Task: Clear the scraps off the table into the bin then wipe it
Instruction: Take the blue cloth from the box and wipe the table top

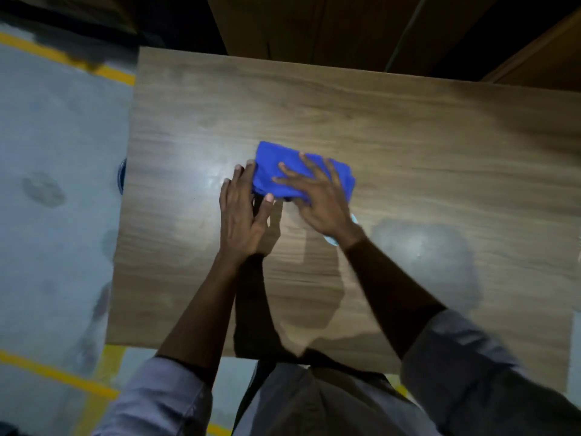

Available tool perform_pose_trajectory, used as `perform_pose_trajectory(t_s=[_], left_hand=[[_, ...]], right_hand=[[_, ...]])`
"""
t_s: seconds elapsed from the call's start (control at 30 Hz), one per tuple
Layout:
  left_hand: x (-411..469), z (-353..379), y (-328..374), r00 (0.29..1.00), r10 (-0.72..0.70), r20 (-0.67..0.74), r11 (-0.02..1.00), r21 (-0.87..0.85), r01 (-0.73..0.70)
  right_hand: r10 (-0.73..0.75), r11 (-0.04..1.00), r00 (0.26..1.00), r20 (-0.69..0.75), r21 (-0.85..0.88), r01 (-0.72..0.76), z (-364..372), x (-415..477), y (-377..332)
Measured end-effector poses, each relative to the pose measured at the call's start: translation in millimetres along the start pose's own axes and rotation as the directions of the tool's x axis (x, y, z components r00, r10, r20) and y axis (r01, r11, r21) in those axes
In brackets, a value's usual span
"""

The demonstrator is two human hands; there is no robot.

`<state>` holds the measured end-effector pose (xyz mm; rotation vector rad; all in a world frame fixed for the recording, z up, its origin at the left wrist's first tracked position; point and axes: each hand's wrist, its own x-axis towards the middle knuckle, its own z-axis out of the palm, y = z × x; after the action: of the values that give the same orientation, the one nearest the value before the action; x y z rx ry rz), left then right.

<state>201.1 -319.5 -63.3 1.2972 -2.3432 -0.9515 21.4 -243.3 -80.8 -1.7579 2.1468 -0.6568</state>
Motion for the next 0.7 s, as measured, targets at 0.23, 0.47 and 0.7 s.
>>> perform_pose_trajectory(t_s=[0.23, 0.47, 0.7], left_hand=[[-51.1, -8.4, -25.3, 1.0, 0.021, 0.003, 0.999, 0.044, -0.021], [-115.6, -29.0, -43.3, 0.993, 0.078, 0.087, 0.996, -0.046, -0.075], [-147.4, -41.8, -67.0, 0.996, 0.006, 0.09, 0.999, 0.051, -0.011]], right_hand=[[0.131, 0.977, 0.988, -0.079, -0.158, -0.142, -2.1, 13.3, 3.0], [-0.11, 0.993, 0.983, 0.148, -0.026, 0.115, 29.0, -92.1, -68.8], [0.29, 0.951, 0.955, 0.058, -0.126, -0.282, 2.6, -58.7, -36.3]])
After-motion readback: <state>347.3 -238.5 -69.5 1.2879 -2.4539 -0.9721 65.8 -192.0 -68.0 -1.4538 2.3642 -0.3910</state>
